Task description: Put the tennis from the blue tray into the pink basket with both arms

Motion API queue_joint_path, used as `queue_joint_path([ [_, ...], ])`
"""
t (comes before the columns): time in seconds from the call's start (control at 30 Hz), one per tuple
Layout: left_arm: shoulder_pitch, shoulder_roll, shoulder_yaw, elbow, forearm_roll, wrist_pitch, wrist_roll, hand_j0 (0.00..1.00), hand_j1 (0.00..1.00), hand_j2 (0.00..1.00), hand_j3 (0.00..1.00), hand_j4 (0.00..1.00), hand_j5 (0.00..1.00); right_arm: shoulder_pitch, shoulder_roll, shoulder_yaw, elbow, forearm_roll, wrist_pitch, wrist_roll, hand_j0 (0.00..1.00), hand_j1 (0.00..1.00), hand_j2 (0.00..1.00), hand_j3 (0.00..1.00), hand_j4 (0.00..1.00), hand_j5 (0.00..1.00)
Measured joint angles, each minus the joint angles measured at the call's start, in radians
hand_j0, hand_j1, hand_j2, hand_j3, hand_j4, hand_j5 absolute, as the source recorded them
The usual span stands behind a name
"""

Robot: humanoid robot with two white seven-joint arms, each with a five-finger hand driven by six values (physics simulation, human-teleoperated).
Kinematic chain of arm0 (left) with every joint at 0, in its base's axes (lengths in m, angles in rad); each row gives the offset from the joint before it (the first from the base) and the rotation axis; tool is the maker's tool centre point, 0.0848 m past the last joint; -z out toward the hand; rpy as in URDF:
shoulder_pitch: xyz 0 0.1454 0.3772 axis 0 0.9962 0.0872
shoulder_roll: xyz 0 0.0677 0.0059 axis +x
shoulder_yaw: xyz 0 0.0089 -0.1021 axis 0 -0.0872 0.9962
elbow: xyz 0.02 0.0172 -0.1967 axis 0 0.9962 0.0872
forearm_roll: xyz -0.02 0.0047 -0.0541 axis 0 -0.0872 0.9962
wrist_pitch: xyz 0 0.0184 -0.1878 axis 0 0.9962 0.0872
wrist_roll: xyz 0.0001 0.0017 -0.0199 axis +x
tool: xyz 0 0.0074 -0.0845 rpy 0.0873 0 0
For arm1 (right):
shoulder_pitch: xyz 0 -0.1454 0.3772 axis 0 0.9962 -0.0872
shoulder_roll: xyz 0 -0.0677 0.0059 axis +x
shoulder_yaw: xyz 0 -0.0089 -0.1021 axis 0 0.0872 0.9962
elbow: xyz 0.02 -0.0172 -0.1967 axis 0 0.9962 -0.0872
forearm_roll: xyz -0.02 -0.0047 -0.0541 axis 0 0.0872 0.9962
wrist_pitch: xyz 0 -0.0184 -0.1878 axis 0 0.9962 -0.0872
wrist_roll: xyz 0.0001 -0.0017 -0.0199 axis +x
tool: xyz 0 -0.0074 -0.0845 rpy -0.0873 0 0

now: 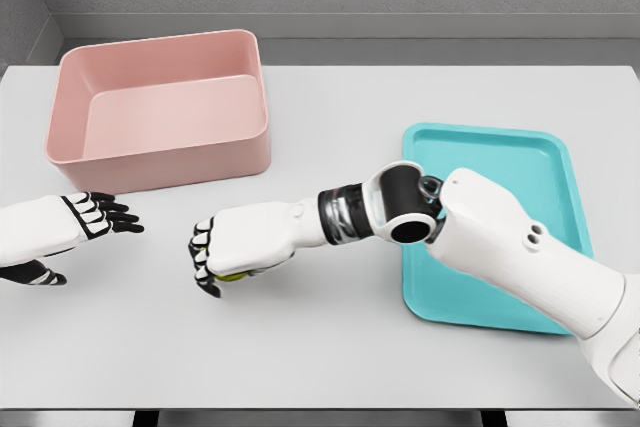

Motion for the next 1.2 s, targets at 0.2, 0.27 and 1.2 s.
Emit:
queue_joint_path([
  [0.2, 0.0, 0.0, 0.0, -0.001, 0.0, 0.0, 0.0, 1.0, 1.0, 1.0, 1.0, 1.0, 1.0, 0.0, 0.014, 0.019, 0.013, 0.003, 0.0, 0.0, 0.43, 0.43, 0.43, 0.43, 0.43, 0.43],
  [0.27, 0.0, 0.0, 0.0, 0.0, 0.0, 0.0, 0.0, 1.0, 1.0, 1.0, 1.0, 1.0, 1.0, 0.0, 0.015, 0.022, 0.014, 0.004, 0.0, 0.0, 0.43, 0.43, 0.43, 0.43, 0.43, 0.43],
  [1.2, 0.0, 0.0, 0.0, 0.0, 0.0, 0.0, 0.0, 1.0, 1.0, 1.0, 1.0, 1.0, 1.0, 0.009, 0.051, 0.034, 0.087, 0.024, 0.001, -0.008, 0.96, 0.96, 0.96, 0.96, 0.96, 0.96],
])
